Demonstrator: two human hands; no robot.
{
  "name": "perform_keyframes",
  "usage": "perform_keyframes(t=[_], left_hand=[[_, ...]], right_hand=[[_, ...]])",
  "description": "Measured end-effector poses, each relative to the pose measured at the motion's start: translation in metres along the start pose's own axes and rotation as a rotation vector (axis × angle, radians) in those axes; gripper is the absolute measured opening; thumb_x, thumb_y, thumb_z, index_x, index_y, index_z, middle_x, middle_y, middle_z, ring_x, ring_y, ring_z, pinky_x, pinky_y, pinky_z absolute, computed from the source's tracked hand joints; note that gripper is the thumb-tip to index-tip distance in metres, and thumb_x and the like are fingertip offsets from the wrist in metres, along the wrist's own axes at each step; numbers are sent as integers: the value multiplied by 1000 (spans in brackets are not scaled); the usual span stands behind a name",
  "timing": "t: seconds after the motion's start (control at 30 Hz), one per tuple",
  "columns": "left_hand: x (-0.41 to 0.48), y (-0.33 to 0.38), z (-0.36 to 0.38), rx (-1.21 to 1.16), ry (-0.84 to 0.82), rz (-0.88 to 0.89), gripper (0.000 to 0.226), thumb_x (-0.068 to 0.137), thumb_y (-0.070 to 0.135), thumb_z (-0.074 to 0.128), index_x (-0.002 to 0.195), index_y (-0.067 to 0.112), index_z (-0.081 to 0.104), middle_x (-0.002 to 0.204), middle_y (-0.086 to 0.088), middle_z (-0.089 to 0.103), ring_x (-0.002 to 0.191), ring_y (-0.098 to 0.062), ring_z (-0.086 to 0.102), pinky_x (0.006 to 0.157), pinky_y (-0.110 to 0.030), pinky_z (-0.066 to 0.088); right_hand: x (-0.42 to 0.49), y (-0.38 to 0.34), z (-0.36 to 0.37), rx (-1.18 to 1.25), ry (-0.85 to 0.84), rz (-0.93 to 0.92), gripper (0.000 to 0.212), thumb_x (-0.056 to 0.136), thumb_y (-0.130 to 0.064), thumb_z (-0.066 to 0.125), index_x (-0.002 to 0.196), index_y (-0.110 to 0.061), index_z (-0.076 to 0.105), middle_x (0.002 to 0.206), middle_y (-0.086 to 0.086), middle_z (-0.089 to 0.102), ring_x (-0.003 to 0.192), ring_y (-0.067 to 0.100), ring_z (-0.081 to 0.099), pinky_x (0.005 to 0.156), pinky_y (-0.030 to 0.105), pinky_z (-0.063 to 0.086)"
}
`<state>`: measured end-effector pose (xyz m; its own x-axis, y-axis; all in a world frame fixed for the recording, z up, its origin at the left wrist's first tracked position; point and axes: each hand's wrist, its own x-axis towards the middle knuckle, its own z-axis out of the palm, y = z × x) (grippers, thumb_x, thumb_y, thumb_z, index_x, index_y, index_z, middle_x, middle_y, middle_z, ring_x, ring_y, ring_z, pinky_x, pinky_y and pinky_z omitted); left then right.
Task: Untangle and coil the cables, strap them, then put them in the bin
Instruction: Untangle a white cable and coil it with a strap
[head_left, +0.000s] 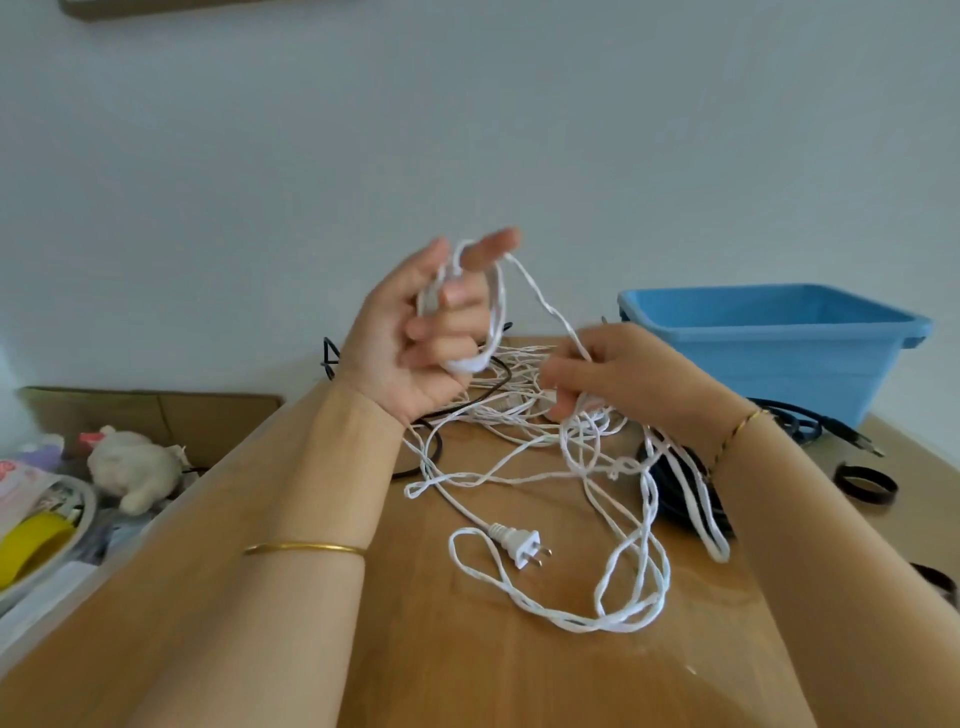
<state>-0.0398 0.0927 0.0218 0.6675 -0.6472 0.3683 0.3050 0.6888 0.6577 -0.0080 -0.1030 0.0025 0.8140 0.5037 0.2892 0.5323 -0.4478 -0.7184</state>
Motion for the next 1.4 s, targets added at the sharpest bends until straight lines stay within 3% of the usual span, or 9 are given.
perform_keyframes(t=[0.13,0.3,0.47,0.67,0.9,1.0,1.17,1.27,1.4], left_hand=[[0,8,6,135,372,444,31,96,25,43,114,2,52,76,-7,67,39,-5,41,32,-15,33],[-2,5,6,266,690,579,32,102,30,39,116,4,52,66,-3,60,41,-4,38,36,-14,32],[2,-4,8,217,638,447,42,100,28,41,133,1,43,58,-3,51,41,-4,38,34,-14,32],[-6,1,-1,-59,355,426,36,96,21,46,117,-7,47,95,-20,66,48,-13,53,43,-21,49],[4,-5,-4,353,742,654,15,104,20,37,111,10,44,92,-13,68,71,-17,62,78,-47,57],[6,-15,-11,894,916,606,37,104,15,37,140,16,33,98,-8,64,73,-16,63,81,-40,57],[11,-28,-6,1812,893,192,42,100,18,40,142,18,36,90,-7,62,63,-8,61,63,-16,49],[15,-30,5,1885,882,71,20,100,27,39,95,9,48,89,-18,62,72,-31,61,70,-41,49],[12,-29,16,1787,735,-110,27,95,43,49,98,16,52,65,1,60,43,-9,49,50,-26,42]], right_hand=[[2,13,6,-142,-212,34,17,87,-27,64,80,-16,72,81,-3,71,88,22,64,90,34,51],[4,0,9,-272,-324,25,23,89,-36,60,82,-19,73,78,-9,69,63,-2,54,69,18,42],[3,-12,16,58,12,-36,24,92,-26,58,114,-16,59,89,-1,74,85,12,69,79,24,53],[-4,-25,35,219,-136,117,20,100,-18,42,114,-8,54,64,10,64,53,19,64,58,28,58],[-9,-40,28,-57,-408,90,19,98,-17,47,106,-3,57,66,10,66,56,19,67,63,30,60],[-14,-47,19,-140,-487,61,16,96,-15,49,105,-6,58,72,12,70,63,21,70,69,30,60],[-8,-44,4,-235,-41,-59,14,88,-20,62,81,-9,67,53,-7,58,47,4,55,54,13,43],[-4,-38,0,-236,249,-110,18,78,-5,59,78,-19,69,53,-13,47,51,3,46,52,13,36],[1,-25,0,-304,432,-97,26,73,-1,56,79,-25,63,67,-9,52,66,12,52,66,32,47]])
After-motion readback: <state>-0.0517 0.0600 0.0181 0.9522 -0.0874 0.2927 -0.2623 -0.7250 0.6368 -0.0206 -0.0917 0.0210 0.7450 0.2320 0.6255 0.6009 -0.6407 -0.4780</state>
